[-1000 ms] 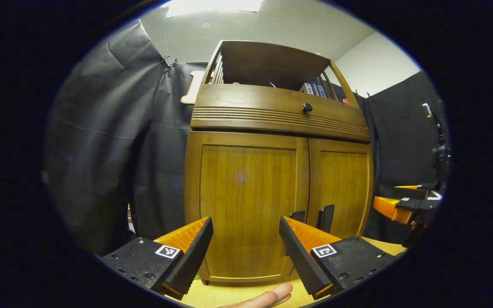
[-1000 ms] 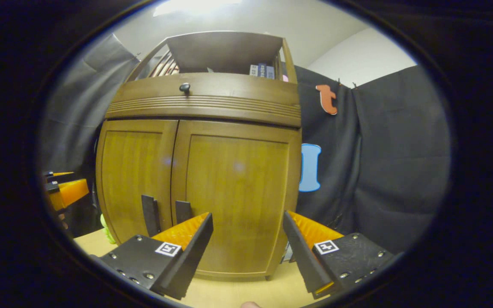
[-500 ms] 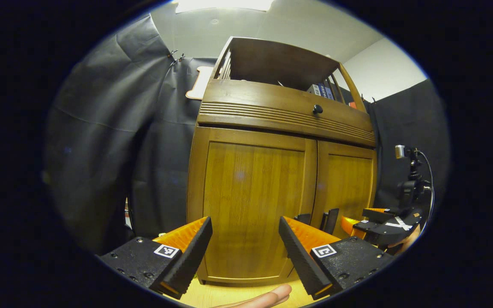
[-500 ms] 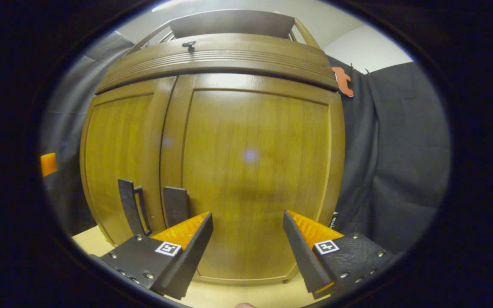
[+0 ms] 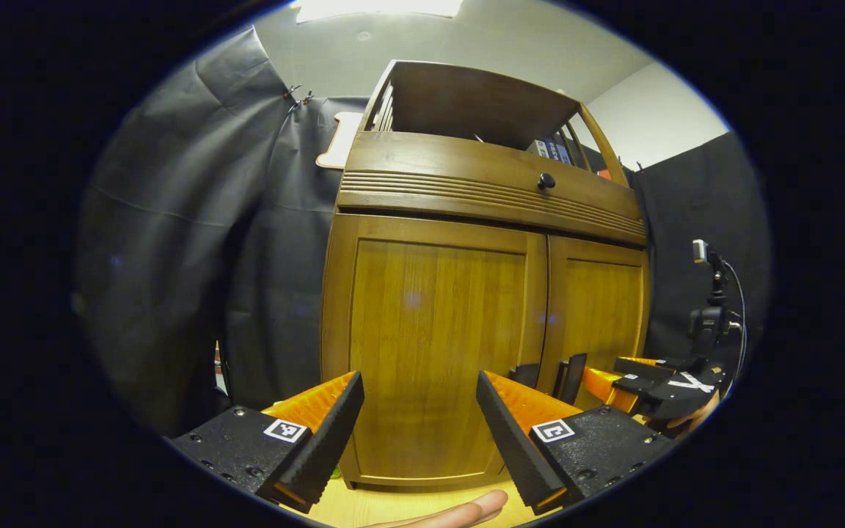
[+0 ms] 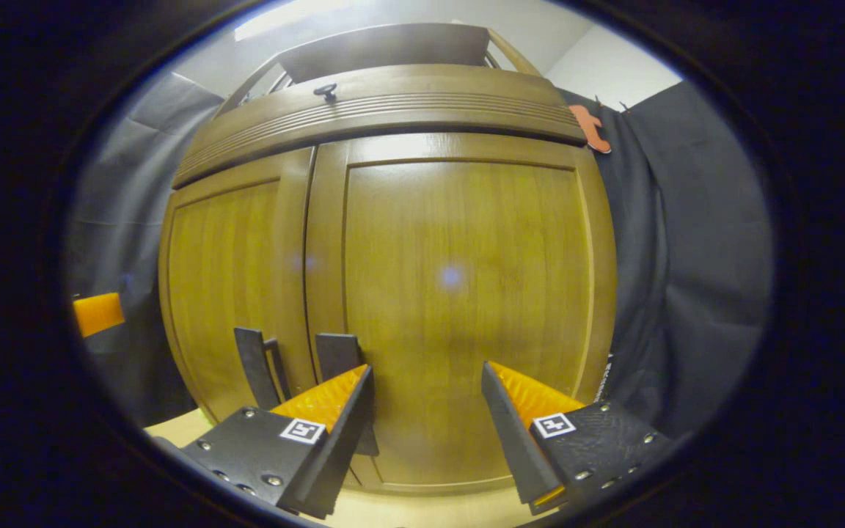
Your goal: Open the right door of the double-door shoe cabinet with the right hand, and open the left door with the left hand.
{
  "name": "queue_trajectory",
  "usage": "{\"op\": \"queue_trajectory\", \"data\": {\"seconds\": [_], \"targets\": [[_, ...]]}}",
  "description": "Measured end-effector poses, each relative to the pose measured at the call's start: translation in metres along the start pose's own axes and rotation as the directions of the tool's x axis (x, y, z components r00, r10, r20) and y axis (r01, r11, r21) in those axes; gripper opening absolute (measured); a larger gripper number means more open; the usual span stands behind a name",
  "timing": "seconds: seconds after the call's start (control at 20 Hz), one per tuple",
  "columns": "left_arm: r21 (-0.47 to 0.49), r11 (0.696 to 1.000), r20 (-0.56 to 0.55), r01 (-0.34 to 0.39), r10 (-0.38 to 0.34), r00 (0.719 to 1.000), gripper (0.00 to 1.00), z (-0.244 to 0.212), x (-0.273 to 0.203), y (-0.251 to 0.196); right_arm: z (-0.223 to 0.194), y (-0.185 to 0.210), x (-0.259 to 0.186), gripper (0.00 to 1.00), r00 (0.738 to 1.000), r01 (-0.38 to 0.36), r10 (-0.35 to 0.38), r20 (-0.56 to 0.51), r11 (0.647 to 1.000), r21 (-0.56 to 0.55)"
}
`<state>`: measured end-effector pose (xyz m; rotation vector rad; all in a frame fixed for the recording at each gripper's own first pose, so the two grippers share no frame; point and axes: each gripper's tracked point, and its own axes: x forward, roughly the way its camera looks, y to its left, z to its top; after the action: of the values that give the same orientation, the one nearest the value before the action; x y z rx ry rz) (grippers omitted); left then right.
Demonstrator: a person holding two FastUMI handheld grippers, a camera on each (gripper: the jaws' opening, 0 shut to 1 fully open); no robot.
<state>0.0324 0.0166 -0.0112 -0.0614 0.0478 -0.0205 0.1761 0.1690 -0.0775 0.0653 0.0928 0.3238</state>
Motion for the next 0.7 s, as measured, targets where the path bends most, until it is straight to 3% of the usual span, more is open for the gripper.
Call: {"op": "queue_trajectory", "data": {"seconds": [0.3,0.4,0.45,0.5,0.55,0.6,0.65,0.7], "targets": [[0.005,1.000,-0.012,-0.003,0.003,1.000,0.92,-0.004,0.003,-0.001,-0.002,0.009,0.002,0.89,0.997,-0.079,0.080,0.013,0.996,-0.044],[0.007,1.000,-0.019,-0.003,0.003,1.000,0.92,-0.006,0.005,-0.002,-0.003,0.030,0.013,0.89,0.988,-0.156,0.156,0.000,0.987,-0.033],[0.009,1.000,-0.020,-0.003,0.003,1.000,0.92,-0.007,0.004,-0.001,0.000,0.037,0.024,0.83,0.987,-0.158,0.158,-0.002,0.987,-0.035],[0.011,1.000,-0.025,-0.007,0.007,1.000,0.92,-0.008,0.006,-0.001,-0.003,0.042,0.027,0.84,0.988,-0.154,0.153,-0.022,0.987,-0.051],[0.010,1.000,-0.027,-0.013,0.013,1.000,0.92,-0.009,0.007,0.000,-0.005,0.044,0.033,0.77,0.990,-0.140,0.136,-0.046,0.987,-0.075],[0.008,1.000,-0.029,-0.016,0.016,0.999,0.92,-0.011,0.008,0.000,-0.009,0.043,0.027,0.62,0.988,-0.141,0.134,-0.081,0.986,-0.092],[0.005,1.000,-0.032,-0.018,0.018,0.999,0.96,-0.010,0.008,0.000,0.004,0.041,0.023,0.47,0.991,-0.130,0.127,-0.049,0.988,-0.077],[0.001,1.000,-0.036,-0.020,0.020,0.999,0.92,-0.011,0.010,0.000,-0.008,0.044,0.028,0.33,0.990,-0.129,0.124,-0.072,0.990,-0.066]]}}
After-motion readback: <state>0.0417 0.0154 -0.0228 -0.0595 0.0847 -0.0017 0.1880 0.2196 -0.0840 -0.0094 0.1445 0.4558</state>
